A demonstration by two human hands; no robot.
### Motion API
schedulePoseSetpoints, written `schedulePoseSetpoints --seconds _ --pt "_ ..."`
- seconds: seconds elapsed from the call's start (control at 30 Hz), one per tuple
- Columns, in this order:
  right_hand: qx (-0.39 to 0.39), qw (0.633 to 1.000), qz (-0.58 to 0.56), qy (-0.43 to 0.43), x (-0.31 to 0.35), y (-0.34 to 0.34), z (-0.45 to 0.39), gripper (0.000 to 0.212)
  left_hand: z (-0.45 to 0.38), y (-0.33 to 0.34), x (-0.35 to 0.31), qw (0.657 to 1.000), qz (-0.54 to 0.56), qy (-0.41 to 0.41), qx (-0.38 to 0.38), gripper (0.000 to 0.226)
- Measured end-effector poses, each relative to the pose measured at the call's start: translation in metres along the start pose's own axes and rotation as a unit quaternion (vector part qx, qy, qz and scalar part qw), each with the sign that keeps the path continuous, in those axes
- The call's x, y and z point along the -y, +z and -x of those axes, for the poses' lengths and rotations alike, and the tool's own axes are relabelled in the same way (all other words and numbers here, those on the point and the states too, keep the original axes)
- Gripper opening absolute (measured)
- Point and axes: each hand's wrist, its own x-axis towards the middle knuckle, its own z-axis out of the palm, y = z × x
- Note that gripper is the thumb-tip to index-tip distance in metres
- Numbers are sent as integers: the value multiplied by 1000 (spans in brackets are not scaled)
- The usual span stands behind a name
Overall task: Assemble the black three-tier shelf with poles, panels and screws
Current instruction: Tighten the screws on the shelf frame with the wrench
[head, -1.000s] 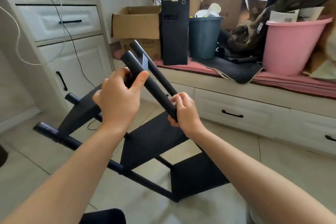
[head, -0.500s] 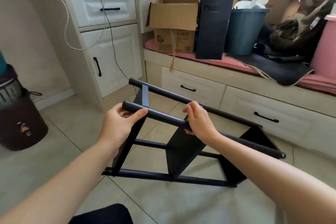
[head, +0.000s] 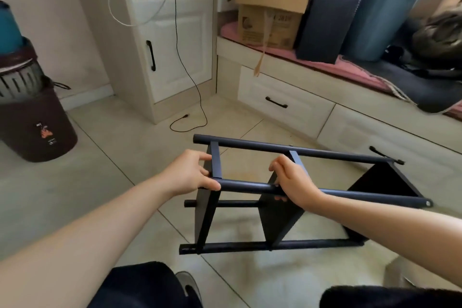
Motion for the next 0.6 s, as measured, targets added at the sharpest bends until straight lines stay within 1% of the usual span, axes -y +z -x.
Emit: schedulePoseSetpoints --seconds 0.07,0.13,0.33,0.5,0.6 --pt "20 1000 -8 15 -10 5 2 23 -6 7 3 999 -40 8 26 98" --pt "37 999 -11 17 -18 9 3 22 -12 16 6 996 -80 14 33 100" --pt "64 998 -6 11 -39 15 1 20 -24 32 15 986 -158 6 49 94" --pt "76 997 15 16 -54 18 2 20 -29 45 22 983 -172 -7 64 91" --pt "86 996 12 20 -54 15 0 19 -32 47 26 987 -153 -4 51 87"
